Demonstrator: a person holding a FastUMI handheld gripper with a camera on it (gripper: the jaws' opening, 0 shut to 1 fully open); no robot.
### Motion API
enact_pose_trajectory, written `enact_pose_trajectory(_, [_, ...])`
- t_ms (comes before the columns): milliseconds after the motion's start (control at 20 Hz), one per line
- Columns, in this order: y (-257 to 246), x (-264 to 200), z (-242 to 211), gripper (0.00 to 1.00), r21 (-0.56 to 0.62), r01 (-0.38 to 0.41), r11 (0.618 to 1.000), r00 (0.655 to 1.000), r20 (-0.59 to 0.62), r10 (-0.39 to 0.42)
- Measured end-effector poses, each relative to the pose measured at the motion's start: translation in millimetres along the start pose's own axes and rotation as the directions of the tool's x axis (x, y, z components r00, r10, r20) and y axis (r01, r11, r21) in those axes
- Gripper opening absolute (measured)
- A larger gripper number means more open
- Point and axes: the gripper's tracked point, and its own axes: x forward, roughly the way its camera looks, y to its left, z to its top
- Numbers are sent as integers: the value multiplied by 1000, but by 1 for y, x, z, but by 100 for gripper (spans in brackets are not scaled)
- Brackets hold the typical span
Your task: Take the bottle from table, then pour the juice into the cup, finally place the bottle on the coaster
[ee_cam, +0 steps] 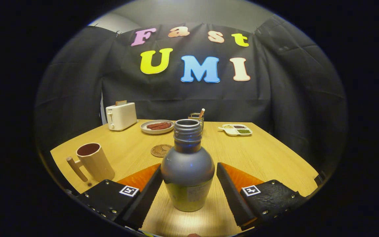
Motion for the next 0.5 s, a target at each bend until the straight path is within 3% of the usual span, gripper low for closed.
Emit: enact_pose_trajectory(500, [1, 8, -34, 98, 25, 5, 1000, 996, -84, -3])
